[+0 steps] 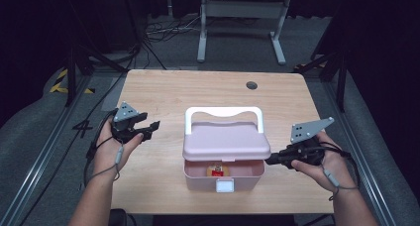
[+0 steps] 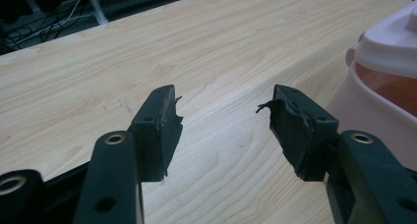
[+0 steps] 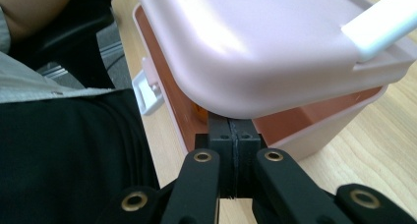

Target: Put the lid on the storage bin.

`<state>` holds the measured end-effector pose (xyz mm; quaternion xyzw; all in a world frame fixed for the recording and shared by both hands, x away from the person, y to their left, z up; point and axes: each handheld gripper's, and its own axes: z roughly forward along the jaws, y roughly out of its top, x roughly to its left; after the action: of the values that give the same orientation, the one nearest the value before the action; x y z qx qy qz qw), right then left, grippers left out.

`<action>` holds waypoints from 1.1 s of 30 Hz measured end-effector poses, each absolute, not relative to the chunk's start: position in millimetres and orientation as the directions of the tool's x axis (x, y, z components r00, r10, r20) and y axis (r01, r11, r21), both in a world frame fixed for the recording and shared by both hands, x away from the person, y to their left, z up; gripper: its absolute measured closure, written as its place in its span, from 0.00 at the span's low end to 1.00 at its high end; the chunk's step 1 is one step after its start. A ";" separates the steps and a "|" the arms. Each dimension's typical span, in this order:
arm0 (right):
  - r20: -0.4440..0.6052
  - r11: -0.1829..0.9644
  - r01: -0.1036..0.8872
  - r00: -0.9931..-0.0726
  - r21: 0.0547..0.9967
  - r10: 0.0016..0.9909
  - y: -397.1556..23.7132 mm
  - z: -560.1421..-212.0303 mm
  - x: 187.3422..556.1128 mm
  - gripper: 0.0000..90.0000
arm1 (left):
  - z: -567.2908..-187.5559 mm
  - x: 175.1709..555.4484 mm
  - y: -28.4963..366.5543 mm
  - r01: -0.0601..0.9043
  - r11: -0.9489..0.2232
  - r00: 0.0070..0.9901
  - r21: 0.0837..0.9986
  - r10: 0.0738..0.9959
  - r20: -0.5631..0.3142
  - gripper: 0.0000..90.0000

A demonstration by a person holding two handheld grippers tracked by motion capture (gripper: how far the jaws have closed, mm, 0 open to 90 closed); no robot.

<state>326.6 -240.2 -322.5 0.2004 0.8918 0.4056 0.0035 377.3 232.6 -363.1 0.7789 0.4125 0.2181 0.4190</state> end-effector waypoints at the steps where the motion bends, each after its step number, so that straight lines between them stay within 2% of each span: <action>1: 0.158 0.598 0.357 -0.920 0.717 0.360 -239.8 -322.8 326.5 1.00 | -363.3 377.5 232.8 0.460 -0.311 0.565 0.832 0.825 -0.004 0.49; 33: 0.179 0.744 0.358 -0.933 0.564 0.313 -232.5 -336.6 327.1 1.00 | -371.6 381.5 234.1 0.491 -0.308 0.558 0.815 0.829 -0.023 0.48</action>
<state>327.1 -232.5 -336.6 0.1797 0.9332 0.3090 -0.0364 381.5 234.1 -371.6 0.7819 0.4221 0.2067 0.4095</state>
